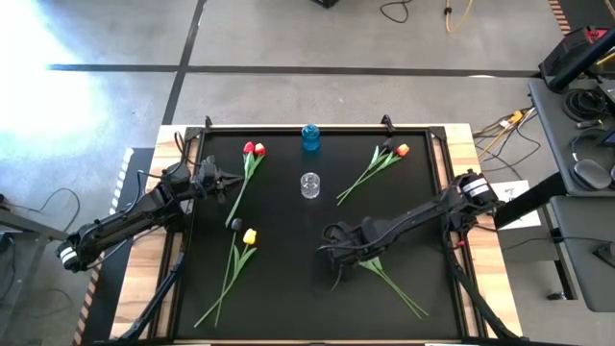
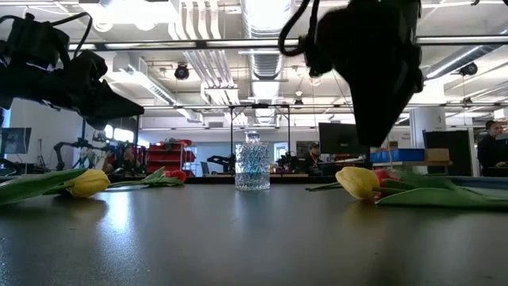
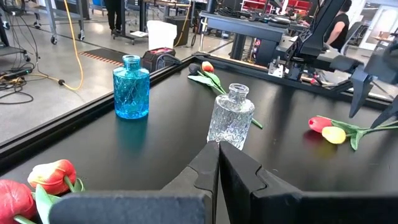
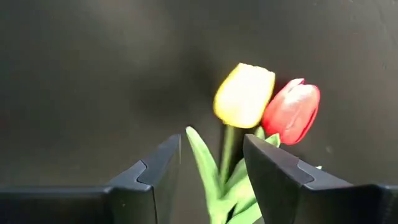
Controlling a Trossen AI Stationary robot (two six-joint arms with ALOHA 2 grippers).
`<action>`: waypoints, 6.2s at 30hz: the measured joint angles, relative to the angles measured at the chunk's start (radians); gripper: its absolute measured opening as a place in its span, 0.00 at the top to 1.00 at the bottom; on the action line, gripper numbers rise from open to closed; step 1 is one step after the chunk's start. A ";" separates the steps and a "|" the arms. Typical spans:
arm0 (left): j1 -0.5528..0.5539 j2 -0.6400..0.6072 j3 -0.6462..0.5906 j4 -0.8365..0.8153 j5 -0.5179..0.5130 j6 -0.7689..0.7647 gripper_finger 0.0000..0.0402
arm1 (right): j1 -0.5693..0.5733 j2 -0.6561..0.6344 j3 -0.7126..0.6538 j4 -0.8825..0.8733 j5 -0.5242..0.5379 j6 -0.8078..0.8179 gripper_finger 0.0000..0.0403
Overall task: Sort flowers into vase by color
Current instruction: Put the right yellow tulip into the blue vase
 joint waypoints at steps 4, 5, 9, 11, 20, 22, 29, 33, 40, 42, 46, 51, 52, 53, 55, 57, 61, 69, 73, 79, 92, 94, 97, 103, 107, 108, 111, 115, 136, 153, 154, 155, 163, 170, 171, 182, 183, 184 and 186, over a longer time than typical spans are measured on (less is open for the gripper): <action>0.000 0.000 0.000 0.000 0.000 0.000 1.00 | -0.001 0.001 -0.025 -0.003 -0.028 0.014 0.59; 0.000 0.000 0.000 0.000 0.000 0.000 1.00 | -0.002 0.004 -0.031 -0.005 -0.030 0.020 0.59; 0.000 0.000 0.000 0.000 0.000 0.000 1.00 | -0.008 0.025 -0.064 0.002 -0.049 0.030 0.60; 0.000 0.002 0.000 0.000 0.000 0.000 1.00 | -0.010 0.035 -0.082 0.039 -0.066 0.031 0.60; 0.000 0.003 0.000 0.000 0.000 0.000 1.00 | -0.010 0.089 -0.103 0.066 -0.071 0.030 0.63; 0.000 0.003 0.000 0.000 0.000 0.000 1.00 | -0.015 0.102 -0.100 0.065 -0.071 0.030 0.66; 0.000 0.003 0.000 0.000 0.000 0.000 1.00 | -0.032 0.097 -0.088 0.072 -0.083 -0.020 0.86; 0.000 0.004 0.000 0.000 0.000 0.000 1.00 | -0.049 0.052 -0.042 0.070 -0.022 -0.077 0.96; 0.000 0.006 0.000 0.000 0.000 0.000 1.00 | -0.093 -0.031 0.075 0.064 0.091 -0.213 0.97; 0.000 0.005 0.000 0.000 0.000 0.000 1.00 | -0.114 -0.064 0.115 0.074 0.161 -0.279 0.97; 0.000 0.005 0.000 0.002 0.000 0.000 1.00 | -0.174 -0.113 0.184 0.088 0.353 -0.435 0.97; 0.000 0.006 0.000 0.001 0.000 0.000 1.00 | -0.270 -0.187 0.216 0.309 0.553 -0.711 0.97; 0.000 0.006 0.000 0.001 0.000 0.000 1.00 | -0.292 -0.199 0.216 0.373 0.561 -0.776 0.97; 0.000 0.006 0.000 0.001 0.000 0.000 1.00 | -0.314 -0.210 0.215 0.438 0.560 -0.837 0.97; 0.000 0.008 0.000 0.001 0.000 0.000 1.00 | -0.357 -0.218 0.214 0.553 0.558 -0.944 0.97; 0.000 0.009 0.000 -0.001 0.000 0.000 1.00 | -0.398 -0.222 0.213 0.647 0.541 -1.044 0.97; 0.000 0.010 0.000 -0.001 0.000 0.000 1.00 | -0.483 -0.222 0.212 0.805 0.433 -1.148 0.97; 0.000 0.010 0.000 0.001 0.000 0.000 1.00 | -0.613 -0.184 0.211 1.007 0.293 -1.264 0.97; 0.000 0.011 0.000 0.001 0.000 0.000 1.00 | -0.661 -0.167 0.211 1.072 0.237 -1.266 0.97; 0.000 0.013 0.000 0.001 0.000 0.000 1.00 | -0.699 -0.142 0.211 1.138 0.232 -1.286 0.97; 0.000 0.016 0.000 0.000 0.000 0.000 1.00 | -0.739 -0.071 0.211 1.222 0.189 -1.291 0.97; 0.000 0.017 0.000 0.000 0.000 0.000 1.00 | -0.744 -0.070 0.211 1.219 0.187 -1.286 0.97; 0.000 0.018 0.000 0.000 0.000 0.000 1.00 | -0.748 -0.066 0.212 1.228 0.187 -1.284 0.97; 0.000 0.019 0.000 0.000 0.000 0.000 1.00 | -0.755 -0.032 0.213 1.230 0.185 -1.282 0.97; 0.000 0.019 0.000 0.000 0.000 0.000 1.00 | -0.755 0.016 0.213 1.251 0.185 -1.296 0.97; 0.000 0.019 0.000 0.000 0.000 0.000 1.00 | -0.755 0.028 0.212 1.259 0.185 -1.298 0.97; 0.000 0.022 0.000 0.000 0.000 0.000 1.00 | -0.755 0.058 0.212 1.303 0.190 -1.301 0.97; 0.000 0.021 0.000 0.000 0.000 0.000 1.00 | -0.761 0.080 0.212 1.300 0.192 -1.309 0.97; 0.000 0.023 0.000 0.000 0.000 0.000 1.00 | -0.770 0.085 0.212 1.095 0.436 -1.369 0.97; 0.000 0.023 0.000 0.000 0.000 0.000 1.00 | -0.770 0.084 0.212 1.101 0.424 -1.309 0.92; 0.000 0.023 0.000 0.000 0.000 0.000 1.00 | -0.770 0.084 0.212 1.102 0.416 -1.297 0.94; 0.000 0.023 0.000 0.000 0.000 0.000 1.00 | -0.770 0.084 0.212 1.106 0.406 -1.289 0.96; 0.000 0.023 0.000 0.000 0.000 0.000 1.00 | -0.770 0.084 0.212 1.141 0.367 -1.267 0.97; 0.000 0.023 0.000 0.000 0.000 0.000 1.00 | -0.770 0.083 0.203 1.161 0.378 -1.255 0.97; 0.000 0.023 0.000 0.000 0.000 0.000 1.00 | -0.770 0.083 0.202 1.162 0.385 -1.255 0.97; 0.000 0.023 0.000 0.000 0.000 0.000 1.00 | -0.770 0.069 0.202 1.020 0.529 -1.245 0.82; 0.000 0.022 0.000 0.000 0.000 0.000 1.00 | -0.770 0.066 0.202 1.002 0.532 -1.242 0.78; 0.000 0.023 0.000 0.000 0.000 0.000 1.00 | -0.770 0.062 0.202 0.981 0.532 -1.235 0.75; 0.000 0.023 0.000 0.000 0.000 0.000 1.00 | -0.770 0.054 0.202 0.946 0.532 -1.224 0.69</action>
